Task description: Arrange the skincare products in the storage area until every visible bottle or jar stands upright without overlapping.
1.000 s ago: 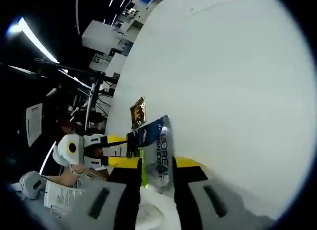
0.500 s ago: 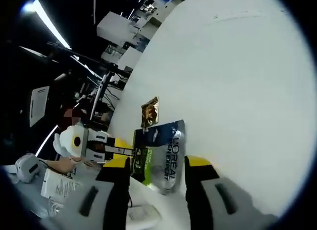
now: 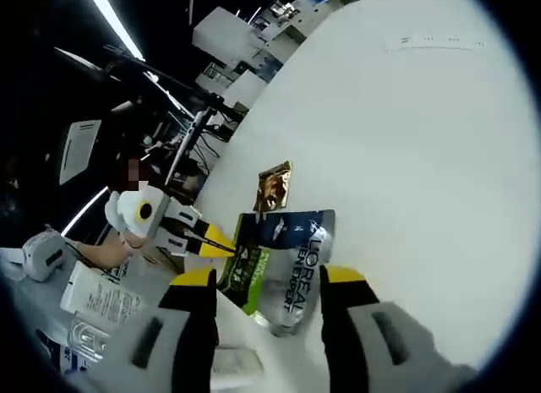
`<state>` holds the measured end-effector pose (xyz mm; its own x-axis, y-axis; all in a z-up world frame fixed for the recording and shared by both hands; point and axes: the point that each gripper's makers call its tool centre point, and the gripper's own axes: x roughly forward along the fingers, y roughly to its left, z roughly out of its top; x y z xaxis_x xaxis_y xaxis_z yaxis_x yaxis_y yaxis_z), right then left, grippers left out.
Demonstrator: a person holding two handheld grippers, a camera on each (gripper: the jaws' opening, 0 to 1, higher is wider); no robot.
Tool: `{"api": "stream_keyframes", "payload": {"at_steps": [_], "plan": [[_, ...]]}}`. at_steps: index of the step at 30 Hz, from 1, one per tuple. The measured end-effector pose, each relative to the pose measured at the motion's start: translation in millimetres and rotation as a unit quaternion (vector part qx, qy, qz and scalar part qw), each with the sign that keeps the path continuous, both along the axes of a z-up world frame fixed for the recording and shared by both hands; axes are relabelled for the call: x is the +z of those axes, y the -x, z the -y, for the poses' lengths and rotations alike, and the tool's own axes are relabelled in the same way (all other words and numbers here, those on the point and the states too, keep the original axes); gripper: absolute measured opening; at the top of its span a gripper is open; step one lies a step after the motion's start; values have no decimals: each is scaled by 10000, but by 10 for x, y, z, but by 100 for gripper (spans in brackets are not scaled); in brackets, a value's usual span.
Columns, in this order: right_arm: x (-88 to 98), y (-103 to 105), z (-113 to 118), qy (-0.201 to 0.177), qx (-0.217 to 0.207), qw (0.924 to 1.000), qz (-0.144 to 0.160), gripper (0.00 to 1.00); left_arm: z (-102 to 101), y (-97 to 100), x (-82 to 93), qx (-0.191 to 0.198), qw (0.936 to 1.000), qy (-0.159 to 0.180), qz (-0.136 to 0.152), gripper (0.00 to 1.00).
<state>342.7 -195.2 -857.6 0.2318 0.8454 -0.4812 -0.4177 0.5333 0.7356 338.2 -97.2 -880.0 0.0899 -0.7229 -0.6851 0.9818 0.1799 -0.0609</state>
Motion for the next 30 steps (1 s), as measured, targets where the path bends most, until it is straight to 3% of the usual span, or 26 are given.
{"api": "stream_keyframes", "payload": {"at_steps": [3,5,7,15,21,23,25,30], "plan": [[-74,124,-107,-313,255,9984,-407,43,-1,-5,13,9,9993,367,-5,0],[-86,51,-98,-399,100,9986,-330,40,-10,12,13,18,9992,399,23,0],[-37,-19,-36,-462,-28,9988,-130,44,9,12,10,-86,9994,275,207,0],[13,15,226,68,258,9995,169,58,33,23,-2,-304,9985,-53,460,0],[-7,-18,139,385,354,9986,49,52,45,26,-6,-374,9975,-237,542,0],[-34,-10,108,587,328,9975,-212,48,43,21,-17,-404,9973,-280,554,0],[-49,-30,112,972,534,9938,-41,45,37,18,-23,-413,9973,-300,534,0],[13,11,90,860,550,9944,-255,51,37,38,-21,-485,9963,-365,601,0]]}}
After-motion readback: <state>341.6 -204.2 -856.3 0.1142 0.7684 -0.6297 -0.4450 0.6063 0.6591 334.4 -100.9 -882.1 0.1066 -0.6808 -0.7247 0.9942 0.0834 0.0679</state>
